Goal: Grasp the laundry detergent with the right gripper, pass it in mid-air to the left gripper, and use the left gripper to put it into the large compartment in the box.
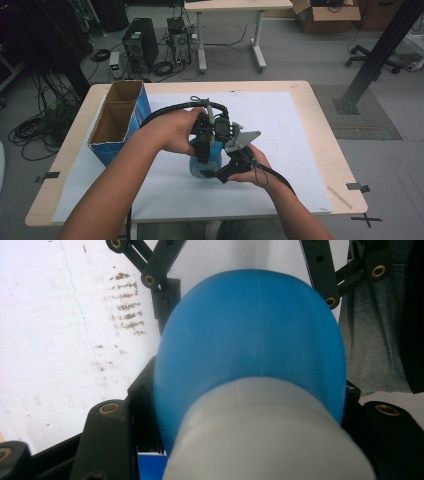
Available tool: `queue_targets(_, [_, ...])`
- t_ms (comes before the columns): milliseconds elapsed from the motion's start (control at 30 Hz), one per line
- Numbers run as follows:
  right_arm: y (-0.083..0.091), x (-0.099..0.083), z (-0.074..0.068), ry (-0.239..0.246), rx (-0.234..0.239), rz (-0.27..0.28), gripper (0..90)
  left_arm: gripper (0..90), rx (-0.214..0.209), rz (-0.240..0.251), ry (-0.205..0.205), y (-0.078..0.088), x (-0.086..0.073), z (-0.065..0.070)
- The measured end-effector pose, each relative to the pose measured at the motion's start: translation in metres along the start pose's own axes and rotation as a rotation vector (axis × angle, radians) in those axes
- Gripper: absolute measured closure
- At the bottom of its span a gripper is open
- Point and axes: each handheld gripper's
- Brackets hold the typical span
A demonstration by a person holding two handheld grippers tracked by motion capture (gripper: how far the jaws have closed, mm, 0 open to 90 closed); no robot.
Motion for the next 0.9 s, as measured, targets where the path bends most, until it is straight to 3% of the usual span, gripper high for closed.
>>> queue_targets(467, [0.008,0.0,0.004,-0.02,-0.022,-0.004,6.2,38.7,-0.002,-0.002,0.007,0.003,0.0,-0.002])
queue_targets(667, [0.008,-0.002,0.004,-0.032,0.019,0.003,0.3,38.6,-0.003,-0.007,0.013,0.005,-0.001,-0.003])
queue_targets(900, [0.025,-0.002,0.007,-0.027,0.02,0.011,0.2,38.6,-0.007,-0.029,0.07,0.01,-0.004,-0.008])
Point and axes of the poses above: each handheld gripper's, and its own axes: y roughly backward along the jaws, x roughly out of its top, z roughly to its right, and after that the axes turned 2 degrees about -z, right-handed
